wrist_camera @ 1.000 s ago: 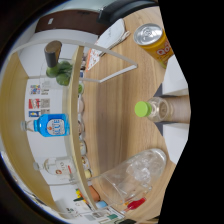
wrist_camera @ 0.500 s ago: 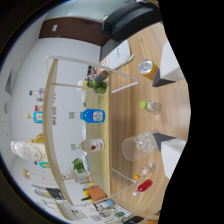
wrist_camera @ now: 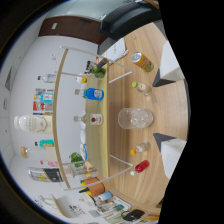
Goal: Make me a cup of Vodka Sunrise.
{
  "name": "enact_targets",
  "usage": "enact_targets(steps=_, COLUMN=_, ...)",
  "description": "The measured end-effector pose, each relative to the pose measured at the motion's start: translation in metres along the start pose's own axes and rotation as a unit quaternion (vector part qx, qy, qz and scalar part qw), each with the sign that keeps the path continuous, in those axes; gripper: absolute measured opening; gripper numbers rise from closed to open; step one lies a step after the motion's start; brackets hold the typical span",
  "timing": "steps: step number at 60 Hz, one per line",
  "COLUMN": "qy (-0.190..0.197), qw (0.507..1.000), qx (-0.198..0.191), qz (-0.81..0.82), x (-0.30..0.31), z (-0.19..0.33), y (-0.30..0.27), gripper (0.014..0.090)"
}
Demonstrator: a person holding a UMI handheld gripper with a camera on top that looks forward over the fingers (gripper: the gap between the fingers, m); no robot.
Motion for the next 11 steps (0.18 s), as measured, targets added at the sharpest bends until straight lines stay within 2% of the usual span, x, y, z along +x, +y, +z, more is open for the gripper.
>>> enact_targets(steps=11, qy=0.001, qw=1.0, qx=-0.001, qz=-0.003, x=-0.0081, z=0.0023, y=-0.0016, gripper=0.086)
